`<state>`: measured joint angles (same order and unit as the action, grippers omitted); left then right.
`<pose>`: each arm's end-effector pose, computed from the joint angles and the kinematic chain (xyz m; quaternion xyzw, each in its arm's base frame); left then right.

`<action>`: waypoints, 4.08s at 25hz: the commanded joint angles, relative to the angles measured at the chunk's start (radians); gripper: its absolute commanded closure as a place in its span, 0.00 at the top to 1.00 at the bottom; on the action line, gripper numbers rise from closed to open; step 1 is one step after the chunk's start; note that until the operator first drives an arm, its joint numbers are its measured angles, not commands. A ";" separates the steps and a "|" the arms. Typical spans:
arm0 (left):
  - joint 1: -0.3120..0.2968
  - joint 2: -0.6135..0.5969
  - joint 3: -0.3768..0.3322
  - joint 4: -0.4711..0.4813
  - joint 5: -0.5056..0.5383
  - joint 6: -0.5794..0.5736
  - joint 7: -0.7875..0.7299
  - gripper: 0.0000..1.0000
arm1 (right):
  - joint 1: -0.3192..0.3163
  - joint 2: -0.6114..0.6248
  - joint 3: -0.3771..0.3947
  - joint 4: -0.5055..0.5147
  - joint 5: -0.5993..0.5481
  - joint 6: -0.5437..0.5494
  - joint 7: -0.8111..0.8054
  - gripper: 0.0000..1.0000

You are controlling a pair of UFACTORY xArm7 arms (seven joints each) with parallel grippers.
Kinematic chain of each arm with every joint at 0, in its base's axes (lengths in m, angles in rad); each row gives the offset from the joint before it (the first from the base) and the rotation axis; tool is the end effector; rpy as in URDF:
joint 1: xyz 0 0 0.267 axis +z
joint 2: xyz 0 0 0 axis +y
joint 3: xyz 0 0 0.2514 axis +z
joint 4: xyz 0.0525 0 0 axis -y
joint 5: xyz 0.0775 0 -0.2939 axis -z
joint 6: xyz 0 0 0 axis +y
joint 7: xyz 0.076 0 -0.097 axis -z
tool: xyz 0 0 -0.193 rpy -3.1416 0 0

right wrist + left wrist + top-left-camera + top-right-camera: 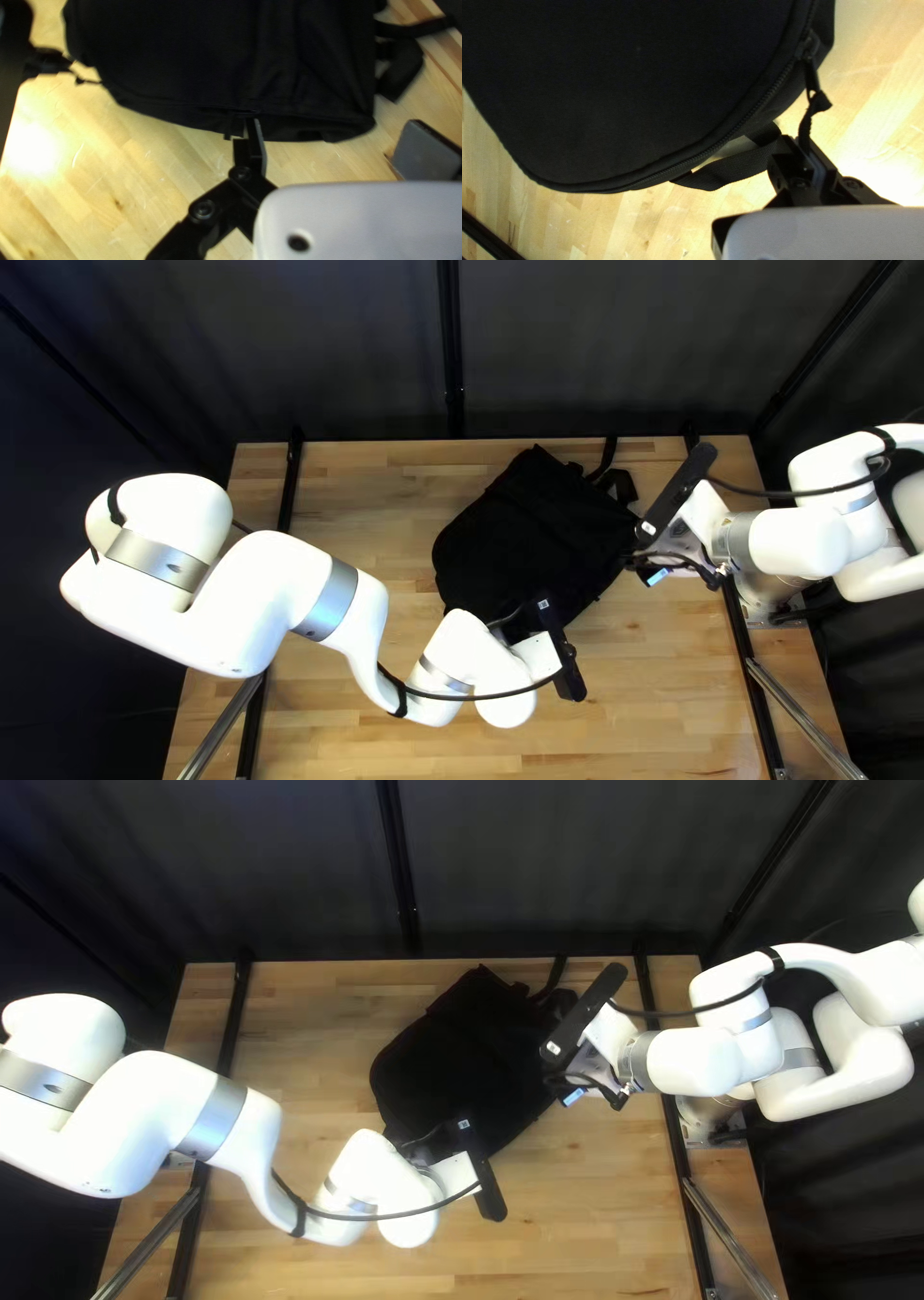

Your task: Remove a lunch box from a kids backpack

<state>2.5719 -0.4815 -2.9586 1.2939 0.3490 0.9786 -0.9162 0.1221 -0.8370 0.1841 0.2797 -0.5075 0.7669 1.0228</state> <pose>0.4629 -0.1046 0.0395 -0.9700 -0.1442 -0.0435 0.1907 0.3349 -0.0004 0.1930 0.9284 -0.2076 0.2821 0.1237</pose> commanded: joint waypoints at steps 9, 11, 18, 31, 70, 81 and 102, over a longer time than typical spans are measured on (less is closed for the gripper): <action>-0.003 0.054 0.006 -0.066 0.035 -0.040 0.010 0.00 | 0.050 0.181 -0.086 -0.043 -0.147 -0.259 -0.311 1.00; -0.003 0.065 0.007 -0.076 0.040 -0.044 0.012 0.00 | 0.059 0.222 -0.117 -0.027 -0.144 -0.279 -0.372 1.00; -0.002 0.092 0.009 -0.101 0.043 -0.045 0.017 0.00 | 0.114 0.327 -0.182 0.049 -0.090 -0.258 -0.530 1.00; -0.009 0.106 0.008 -0.104 0.048 -0.032 0.013 0.00 | 0.048 0.365 -0.100 0.003 -0.270 -0.412 -0.459 1.00; -0.031 0.131 0.001 -0.131 0.070 -0.049 -0.008 0.00 | -0.070 0.864 0.125 0.350 -0.935 -0.145 -0.061 0.24; -0.039 0.155 0.002 -0.160 0.083 -0.056 -0.022 0.00 | -0.054 0.902 0.136 0.385 -0.896 -0.078 -0.080 0.00; -0.028 0.234 0.021 -0.247 0.110 -0.066 -0.013 0.00 | -0.119 0.830 0.074 0.327 -0.983 -0.312 -0.113 0.00</action>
<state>2.5417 -0.2615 -2.9414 1.0633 0.4545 0.9147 -0.9310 0.0087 -0.0093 0.2645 0.6008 -1.4890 0.4688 0.9194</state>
